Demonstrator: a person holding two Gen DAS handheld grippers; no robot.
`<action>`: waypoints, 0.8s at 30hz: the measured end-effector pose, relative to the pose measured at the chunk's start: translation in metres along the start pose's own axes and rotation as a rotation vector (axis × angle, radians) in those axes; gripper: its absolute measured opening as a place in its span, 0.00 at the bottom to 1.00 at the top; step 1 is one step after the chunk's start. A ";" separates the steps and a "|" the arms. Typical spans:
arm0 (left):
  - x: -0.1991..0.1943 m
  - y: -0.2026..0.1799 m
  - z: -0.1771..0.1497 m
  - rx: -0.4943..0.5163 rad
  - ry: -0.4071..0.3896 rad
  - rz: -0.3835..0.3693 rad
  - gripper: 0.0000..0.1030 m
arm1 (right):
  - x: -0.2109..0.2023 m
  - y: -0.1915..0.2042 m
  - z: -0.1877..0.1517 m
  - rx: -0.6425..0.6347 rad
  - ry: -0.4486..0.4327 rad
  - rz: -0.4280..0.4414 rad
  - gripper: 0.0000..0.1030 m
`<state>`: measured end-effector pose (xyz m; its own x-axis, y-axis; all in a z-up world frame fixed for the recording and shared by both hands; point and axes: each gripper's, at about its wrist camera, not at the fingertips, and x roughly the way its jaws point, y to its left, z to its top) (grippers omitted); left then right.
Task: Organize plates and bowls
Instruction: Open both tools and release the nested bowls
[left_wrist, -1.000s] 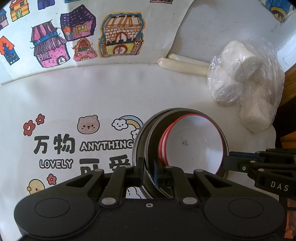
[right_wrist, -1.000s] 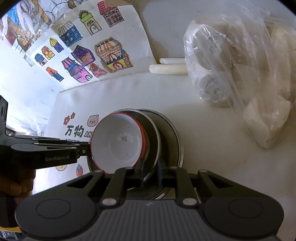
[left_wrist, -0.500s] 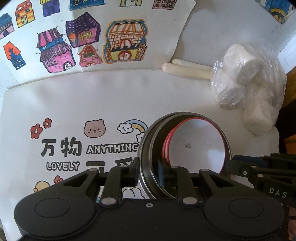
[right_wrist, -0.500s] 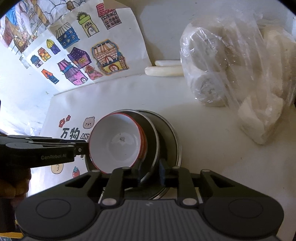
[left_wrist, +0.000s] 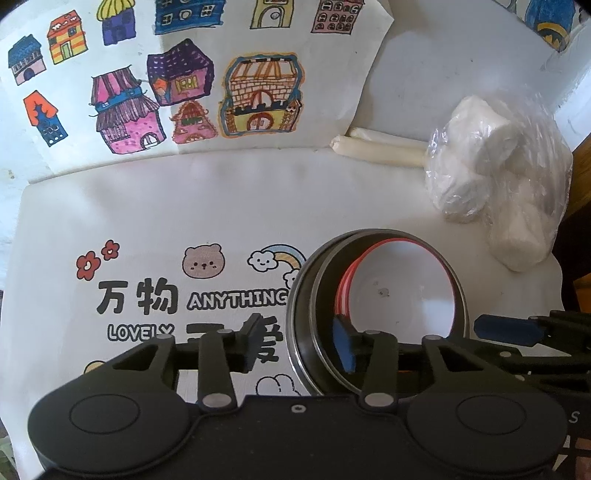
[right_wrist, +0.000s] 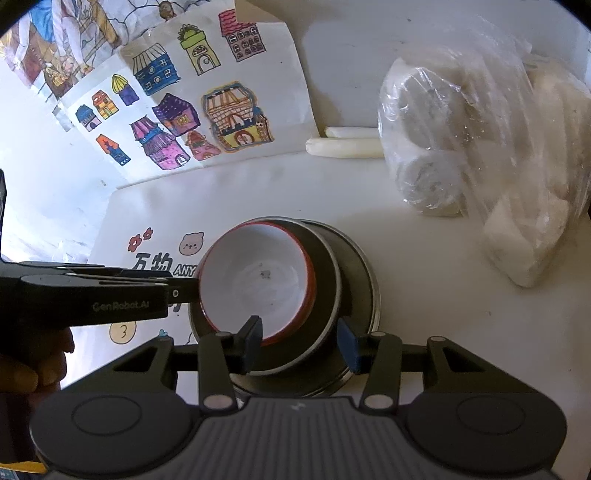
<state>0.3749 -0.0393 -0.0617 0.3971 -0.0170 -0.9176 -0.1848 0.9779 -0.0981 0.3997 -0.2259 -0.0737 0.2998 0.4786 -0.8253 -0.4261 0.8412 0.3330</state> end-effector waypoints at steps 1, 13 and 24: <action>-0.001 0.001 0.000 -0.002 -0.004 0.002 0.47 | 0.000 0.000 -0.001 0.001 -0.002 -0.001 0.49; -0.012 0.003 -0.003 -0.008 -0.038 0.032 0.80 | -0.012 0.000 -0.006 0.020 -0.033 -0.012 0.59; -0.021 -0.002 -0.009 0.002 -0.076 0.021 0.92 | -0.028 -0.001 -0.012 0.045 -0.087 -0.038 0.79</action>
<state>0.3591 -0.0428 -0.0453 0.4604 0.0189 -0.8875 -0.1915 0.9784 -0.0785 0.3812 -0.2437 -0.0565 0.3884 0.4649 -0.7957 -0.3754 0.8684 0.3241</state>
